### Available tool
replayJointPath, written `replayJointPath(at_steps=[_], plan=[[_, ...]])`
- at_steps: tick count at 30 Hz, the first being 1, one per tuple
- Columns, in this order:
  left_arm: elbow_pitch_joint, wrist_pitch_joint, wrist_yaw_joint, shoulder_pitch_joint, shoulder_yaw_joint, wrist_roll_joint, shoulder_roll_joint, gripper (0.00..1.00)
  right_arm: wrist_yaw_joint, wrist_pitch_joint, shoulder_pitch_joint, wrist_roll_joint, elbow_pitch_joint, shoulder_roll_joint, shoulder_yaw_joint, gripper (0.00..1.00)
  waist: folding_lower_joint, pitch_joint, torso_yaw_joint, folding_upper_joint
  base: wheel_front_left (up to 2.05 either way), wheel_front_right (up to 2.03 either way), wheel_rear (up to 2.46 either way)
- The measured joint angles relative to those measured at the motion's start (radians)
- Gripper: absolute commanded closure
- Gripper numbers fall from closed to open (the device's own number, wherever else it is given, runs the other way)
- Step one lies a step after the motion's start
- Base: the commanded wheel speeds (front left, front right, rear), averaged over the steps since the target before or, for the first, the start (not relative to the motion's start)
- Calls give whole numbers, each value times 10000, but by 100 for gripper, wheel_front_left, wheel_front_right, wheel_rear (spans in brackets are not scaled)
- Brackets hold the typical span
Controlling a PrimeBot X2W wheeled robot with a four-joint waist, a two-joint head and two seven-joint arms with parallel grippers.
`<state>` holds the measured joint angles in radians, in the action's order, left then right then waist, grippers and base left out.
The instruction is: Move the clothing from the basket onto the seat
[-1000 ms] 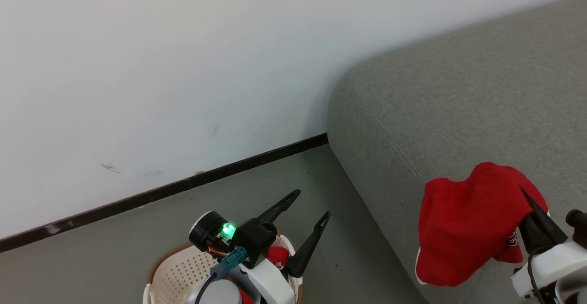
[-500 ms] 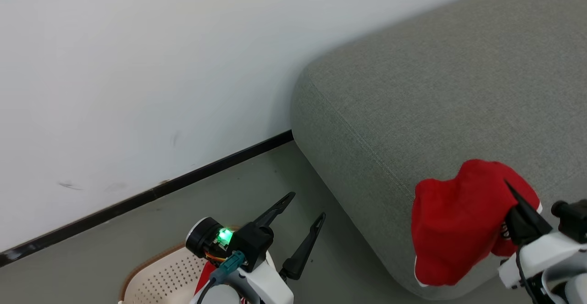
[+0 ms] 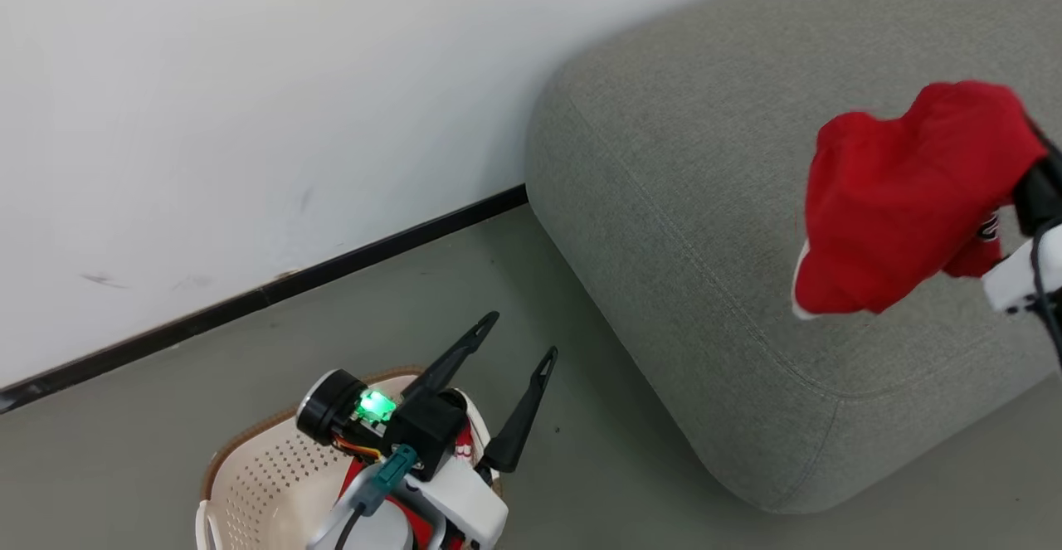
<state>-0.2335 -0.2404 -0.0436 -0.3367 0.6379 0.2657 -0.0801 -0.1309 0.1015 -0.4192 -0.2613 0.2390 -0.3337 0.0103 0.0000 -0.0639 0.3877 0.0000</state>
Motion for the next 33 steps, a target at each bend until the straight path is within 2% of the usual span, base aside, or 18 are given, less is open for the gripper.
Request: replayJointPath(at_steps=[3, 11, 26, 33], plan=[[466, -2, -282, -31, -274, -157, -253, 0, 0, -274, -1036, 105, 573, -336, 410, 100, 0, -312, -150, 0, 0, 0, 0], [1298, 201, -600, -97, -504, -368, -679, 0, 0, -489, -2630, 343, 1639, -1003, 1183, 100, 0, -997, -532, 0, 0, 0, 0], [2836, 729, -575, -646, -395, -677, -1005, 0, 0, -25, -3763, 431, 3095, -1480, 2008, 100, 0, -2417, -1406, 0, 0, 0, 0], [3438, 932, -314, -1087, -132, -796, -1005, 0, 0, 320, -4122, 786, 3664, -1783, 2368, 100, 0, -3083, -1789, 0, 0, 0, 0]])
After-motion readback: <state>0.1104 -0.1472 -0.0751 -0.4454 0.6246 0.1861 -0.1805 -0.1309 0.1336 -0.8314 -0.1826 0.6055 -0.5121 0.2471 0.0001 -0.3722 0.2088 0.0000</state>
